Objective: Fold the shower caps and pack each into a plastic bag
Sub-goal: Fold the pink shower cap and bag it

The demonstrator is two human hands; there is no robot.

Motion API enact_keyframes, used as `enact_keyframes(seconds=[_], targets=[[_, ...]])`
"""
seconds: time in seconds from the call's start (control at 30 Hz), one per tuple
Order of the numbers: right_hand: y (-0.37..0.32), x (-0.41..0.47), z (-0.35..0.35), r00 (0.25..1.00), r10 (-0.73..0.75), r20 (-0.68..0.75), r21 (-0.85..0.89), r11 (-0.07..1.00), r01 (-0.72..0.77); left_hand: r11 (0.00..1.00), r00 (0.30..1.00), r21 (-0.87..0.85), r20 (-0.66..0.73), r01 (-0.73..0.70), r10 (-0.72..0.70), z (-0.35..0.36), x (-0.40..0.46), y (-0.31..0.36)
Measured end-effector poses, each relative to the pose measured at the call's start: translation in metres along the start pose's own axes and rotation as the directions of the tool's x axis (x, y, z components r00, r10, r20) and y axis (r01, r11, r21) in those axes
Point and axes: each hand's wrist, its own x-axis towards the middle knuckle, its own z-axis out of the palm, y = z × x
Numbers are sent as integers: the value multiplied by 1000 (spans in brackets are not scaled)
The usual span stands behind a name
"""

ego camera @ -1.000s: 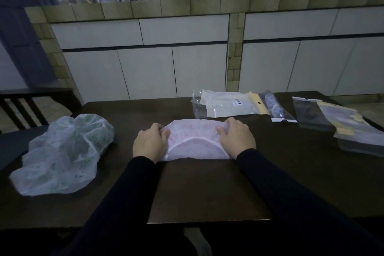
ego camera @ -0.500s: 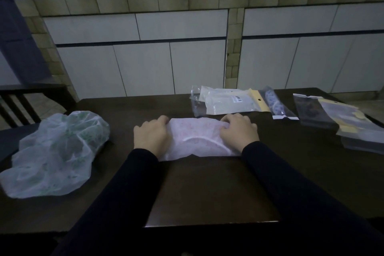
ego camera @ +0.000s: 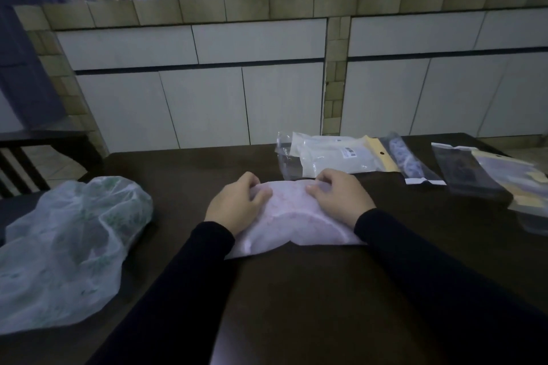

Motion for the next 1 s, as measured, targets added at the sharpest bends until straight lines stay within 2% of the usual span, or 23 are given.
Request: enact_keyframes(seconds=[0.13, 0.27, 0.33, 0.4, 0.43, 0.47, 0.53, 0.57, 0.6, 0.67, 0.73, 0.83, 1.0], targets=[[2, -1, -1, 986, -159, -58, -186, 972, 145, 976, 999, 217, -33, 6, 1, 1, 0, 3], [6, 3, 0, 988, -145, -56, -233, 964, 129, 934, 998, 356, -56, -7, 29, -3, 0, 1], [7, 5, 0, 986, -157, -64, -236, 962, 138, 920, 961, 382, -213, -86, 178, -4, 0, 2], [7, 5, 0, 977, -195, -83, -266, 949, 167, 886, 860, 381, -325, -262, 394, -1, -6, 12], [6, 5, -1, 967, -231, -106, -287, 938, 192, 866, 835, 365, -305, -341, 457, 2, -9, 18], [4, 4, -3, 950, -281, -139, -309, 923, 228, 859, 858, 339, -213, -383, 466, 5, -14, 24], [-6, -2, -9, 893, -408, -190, -355, 877, 325, 875, 930, 334, 18, -351, 366, 16, -20, 27], [-11, -7, -12, 876, -457, -157, -371, 849, 376, 871, 944, 366, 100, -329, 314, 20, -20, 24], [-16, -14, -13, 874, -482, -63, -387, 819, 424, 867, 949, 386, 151, -314, 277, 22, -20, 22], [-21, -27, -9, 877, -427, 219, -421, 770, 480, 872, 952, 393, 199, -294, 231, 23, -19, 21], [-19, -35, -3, 863, -258, 434, -447, 770, 455, 874, 948, 394, 250, -284, 195, 21, -18, 23], [-13, -34, -5, 853, -155, 499, -463, 784, 413, 887, 934, 372, 321, -274, 153, 18, -19, 21], [-8, -29, -9, 846, -130, 516, -415, 826, 380, 898, 910, 345, 396, -272, 123, 6, -25, 7]])
